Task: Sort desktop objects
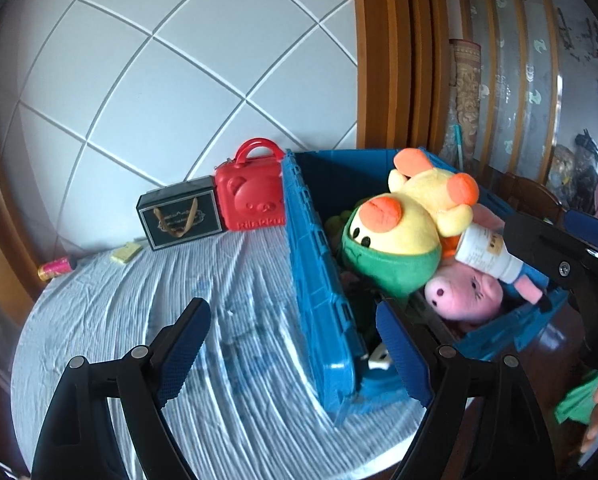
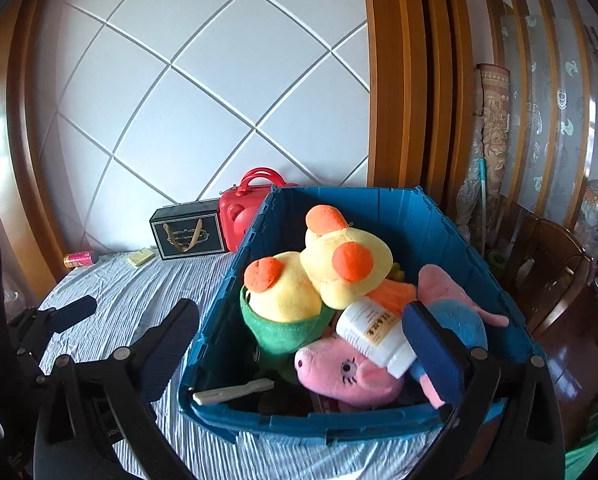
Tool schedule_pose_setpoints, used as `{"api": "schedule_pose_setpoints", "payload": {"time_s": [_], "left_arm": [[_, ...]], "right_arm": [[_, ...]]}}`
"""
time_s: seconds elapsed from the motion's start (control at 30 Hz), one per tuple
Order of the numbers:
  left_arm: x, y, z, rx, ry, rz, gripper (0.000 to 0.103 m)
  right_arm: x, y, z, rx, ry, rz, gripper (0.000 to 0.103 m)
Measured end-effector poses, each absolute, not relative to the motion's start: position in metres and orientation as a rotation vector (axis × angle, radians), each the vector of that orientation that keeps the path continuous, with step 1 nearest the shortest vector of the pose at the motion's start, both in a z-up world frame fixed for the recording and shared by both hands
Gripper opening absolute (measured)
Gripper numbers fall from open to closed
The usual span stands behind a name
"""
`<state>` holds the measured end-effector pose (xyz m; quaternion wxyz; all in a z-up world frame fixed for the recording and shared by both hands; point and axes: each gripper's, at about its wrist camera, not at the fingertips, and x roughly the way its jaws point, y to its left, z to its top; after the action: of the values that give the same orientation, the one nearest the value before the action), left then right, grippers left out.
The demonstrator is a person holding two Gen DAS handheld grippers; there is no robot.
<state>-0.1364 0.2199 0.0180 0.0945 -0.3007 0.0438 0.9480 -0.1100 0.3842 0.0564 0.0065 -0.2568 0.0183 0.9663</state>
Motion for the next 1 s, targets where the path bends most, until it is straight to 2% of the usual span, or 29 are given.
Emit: {"api": "schedule_pose_setpoints", "payload": {"time_s": [0.47, 0.7, 1.0], "left_arm": [[-0.074, 0.174, 0.007, -0.919, 0.123, 2.852, 0.086], [-0.060, 0.163, 0.005, -0.907, 0.120, 2.848, 0.086], [-0.055, 0.159, 0.011, -0.870, 0.100, 2.864, 0.085]], "right_arm": [[-0.036, 0.331, 0.023, -0.889, 0.035, 3.002, 0.103], [-0.015, 0.334, 0.026, -0.840, 0.084, 2.966, 0.103], [-0.012, 0.337, 0.024, -0.867, 0.059, 2.922, 0.103]]}}
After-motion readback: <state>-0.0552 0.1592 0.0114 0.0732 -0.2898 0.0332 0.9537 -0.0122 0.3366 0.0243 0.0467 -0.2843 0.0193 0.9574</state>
